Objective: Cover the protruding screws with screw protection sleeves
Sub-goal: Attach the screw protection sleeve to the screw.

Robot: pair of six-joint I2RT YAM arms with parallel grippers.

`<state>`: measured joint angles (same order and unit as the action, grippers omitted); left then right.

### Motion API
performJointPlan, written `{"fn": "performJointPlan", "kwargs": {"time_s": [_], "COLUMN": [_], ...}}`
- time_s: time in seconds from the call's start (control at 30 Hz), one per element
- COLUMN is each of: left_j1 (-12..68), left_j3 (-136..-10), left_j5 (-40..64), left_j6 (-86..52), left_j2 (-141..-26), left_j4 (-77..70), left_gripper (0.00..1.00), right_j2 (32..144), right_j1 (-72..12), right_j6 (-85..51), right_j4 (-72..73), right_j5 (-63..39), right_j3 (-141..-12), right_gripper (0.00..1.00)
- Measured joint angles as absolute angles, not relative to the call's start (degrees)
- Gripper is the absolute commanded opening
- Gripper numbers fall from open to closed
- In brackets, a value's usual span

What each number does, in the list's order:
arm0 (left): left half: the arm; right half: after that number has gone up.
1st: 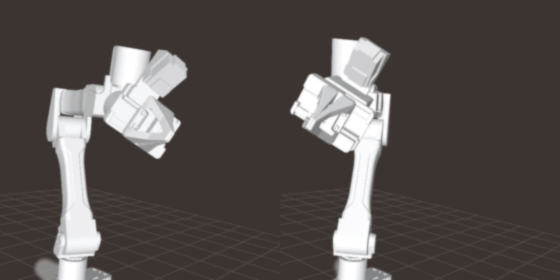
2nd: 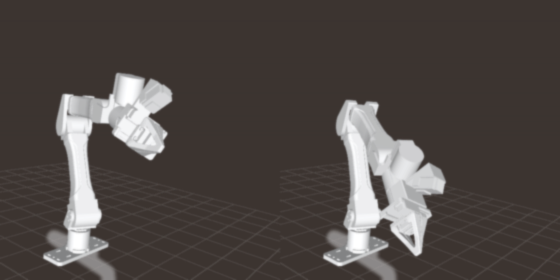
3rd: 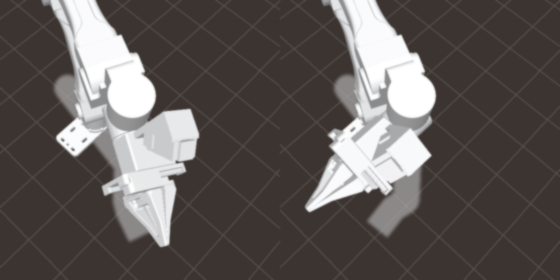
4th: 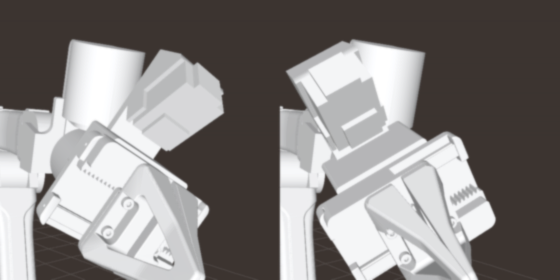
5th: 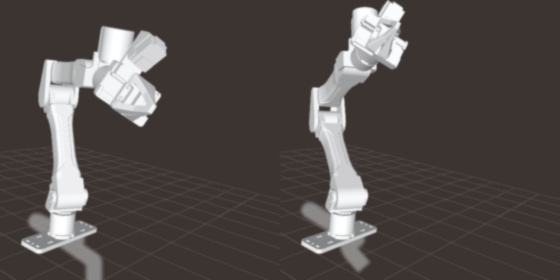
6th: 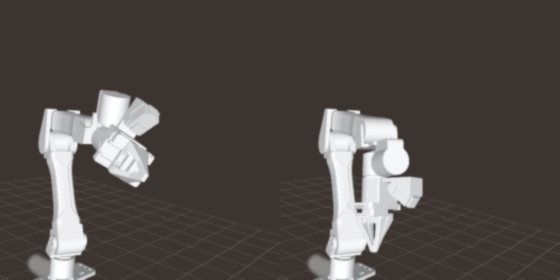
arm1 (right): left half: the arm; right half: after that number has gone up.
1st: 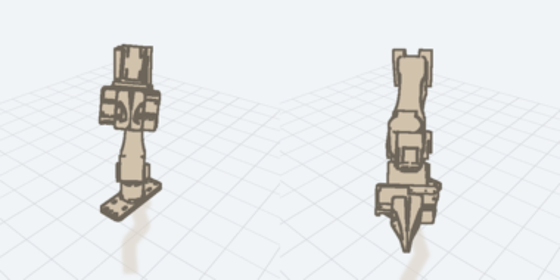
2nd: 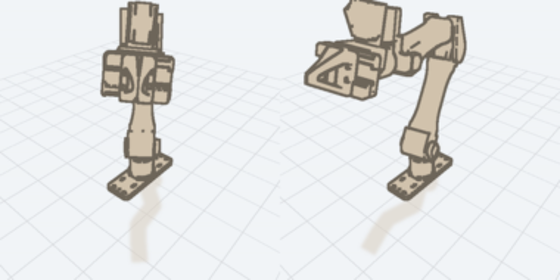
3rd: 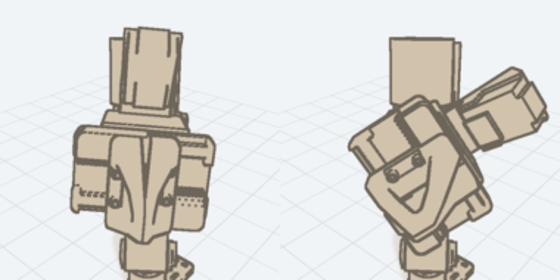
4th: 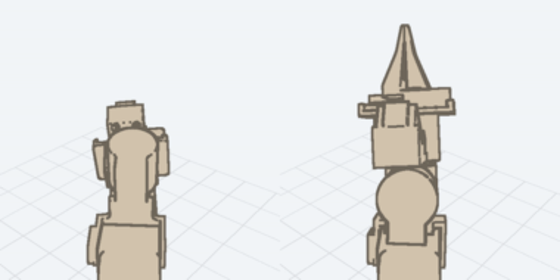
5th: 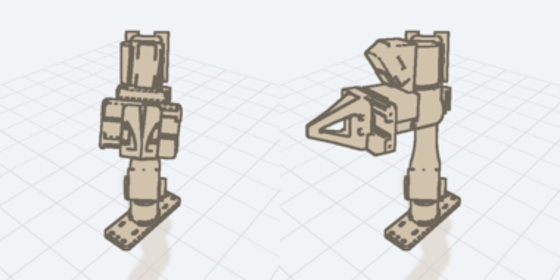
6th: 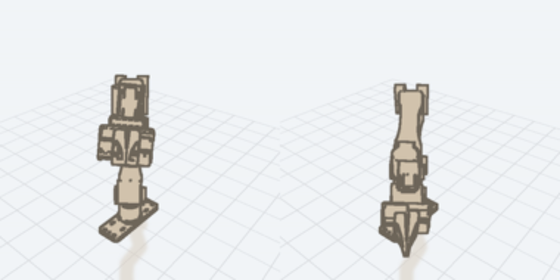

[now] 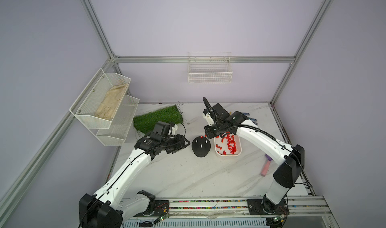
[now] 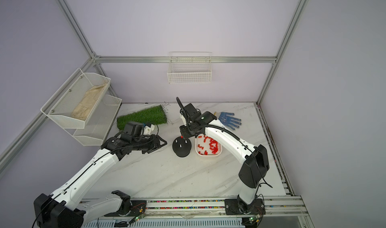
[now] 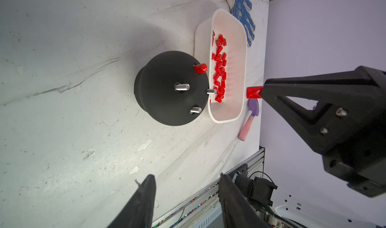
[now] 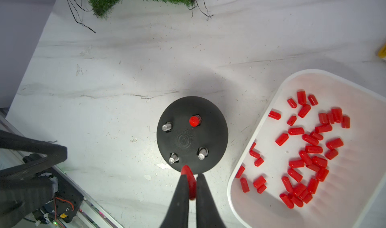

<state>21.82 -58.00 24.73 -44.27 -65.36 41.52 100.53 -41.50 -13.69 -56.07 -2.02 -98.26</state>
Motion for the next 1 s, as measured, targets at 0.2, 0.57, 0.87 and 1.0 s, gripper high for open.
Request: {"fn": "performJointPlan", "kwargs": {"time_s": [0.2, 0.57, 0.87, 1.0], "left_j1": [21.8, 21.9, 22.2, 22.2], "left_j3": [-58.0, -58.0, -57.9, -57.6], "left_j5": [24.7, 24.7, 24.7, 24.7], "left_j6": [-44.3, -44.3, -44.3, -44.3], "left_j2": [-65.4, -65.4, -65.4, -65.4], "left_j4": [41.5, 41.5, 41.4, 41.3], "left_gripper": [0.51, 0.51, 0.51, 0.51], "right_j2": [102.7, 103.6, 104.9, 105.4], "right_j1": [-41.9, -42.2, -42.3, -42.3], "right_j6": [-12.7, -12.3, -11.9, -11.7], "right_j4": [-57.3, -57.3, -57.3, -57.3], "right_j5": [0.0, 1.2, 2.0, 2.0], "right_j3": [-98.4, -98.3, -97.4, -97.4], "right_gripper": [0.12, 0.12, 0.12, 0.12]}}
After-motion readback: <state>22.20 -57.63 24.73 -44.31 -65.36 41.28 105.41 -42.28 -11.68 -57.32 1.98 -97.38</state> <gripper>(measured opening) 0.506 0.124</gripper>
